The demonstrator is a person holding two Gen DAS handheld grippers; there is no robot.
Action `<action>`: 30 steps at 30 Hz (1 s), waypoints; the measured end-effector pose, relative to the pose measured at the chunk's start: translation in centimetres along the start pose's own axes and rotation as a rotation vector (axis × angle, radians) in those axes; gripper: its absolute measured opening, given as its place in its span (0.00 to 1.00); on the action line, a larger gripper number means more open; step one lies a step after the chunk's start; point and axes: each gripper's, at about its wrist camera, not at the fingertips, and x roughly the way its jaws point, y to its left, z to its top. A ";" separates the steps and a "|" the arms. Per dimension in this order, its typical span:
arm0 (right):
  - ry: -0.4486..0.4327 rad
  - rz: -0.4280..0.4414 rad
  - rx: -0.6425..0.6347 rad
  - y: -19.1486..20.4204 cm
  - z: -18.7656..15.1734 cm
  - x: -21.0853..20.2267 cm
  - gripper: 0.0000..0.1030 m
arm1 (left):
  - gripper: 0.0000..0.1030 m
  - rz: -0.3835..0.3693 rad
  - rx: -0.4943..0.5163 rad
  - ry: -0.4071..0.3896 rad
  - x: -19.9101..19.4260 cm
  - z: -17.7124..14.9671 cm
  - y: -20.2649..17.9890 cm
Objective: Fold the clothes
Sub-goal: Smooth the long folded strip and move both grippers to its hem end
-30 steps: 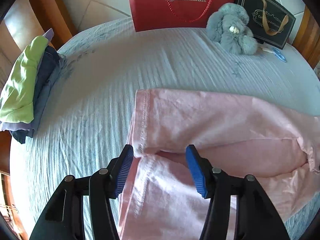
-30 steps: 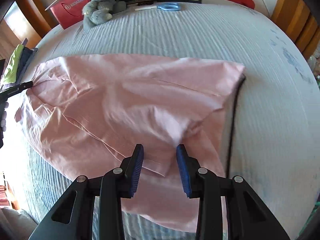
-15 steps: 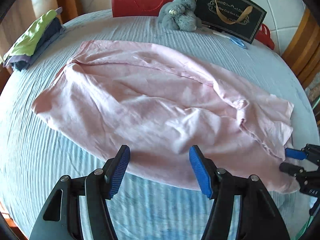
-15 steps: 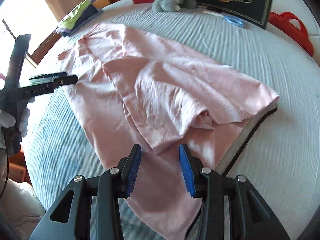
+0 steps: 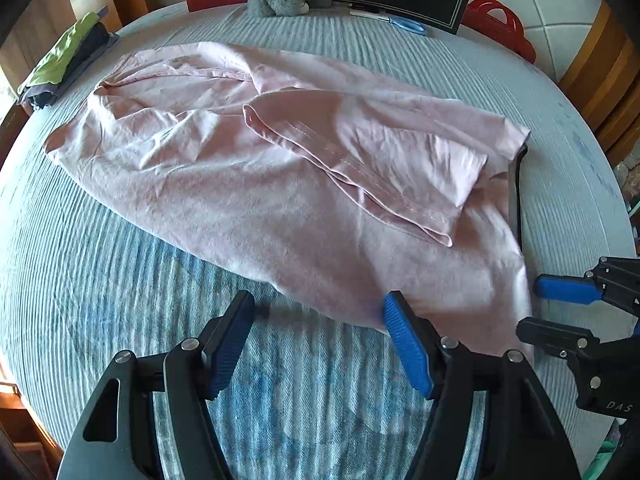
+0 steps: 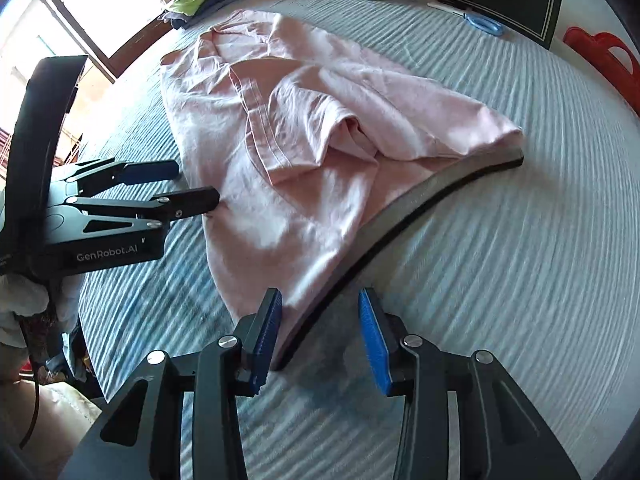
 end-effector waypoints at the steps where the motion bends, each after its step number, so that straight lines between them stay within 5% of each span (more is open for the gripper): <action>1: -0.026 0.004 -0.008 -0.8 0.0 -0.8 0.38 | 0.67 0.009 -0.009 0.004 -0.2 -0.3 -0.4; 6: -0.155 0.037 -0.131 -5.6 3.3 -3.8 0.39 | 0.71 0.007 -0.194 -0.042 -2.0 -1.8 -2.9; 15: -0.162 0.090 -0.431 -9.9 6.8 -2.1 0.39 | 0.74 0.129 -0.505 -0.023 -1.5 -2.5 -7.6; 19: -0.130 0.082 -0.562 -10.5 6.9 -1.2 0.39 | 0.76 0.216 -0.577 -0.003 -1.1 -2.4 -9.6; 30: -0.127 0.104 -0.771 -11.1 8.1 1.5 0.39 | 0.78 0.286 -0.700 -0.016 0.1 -2.0 -11.2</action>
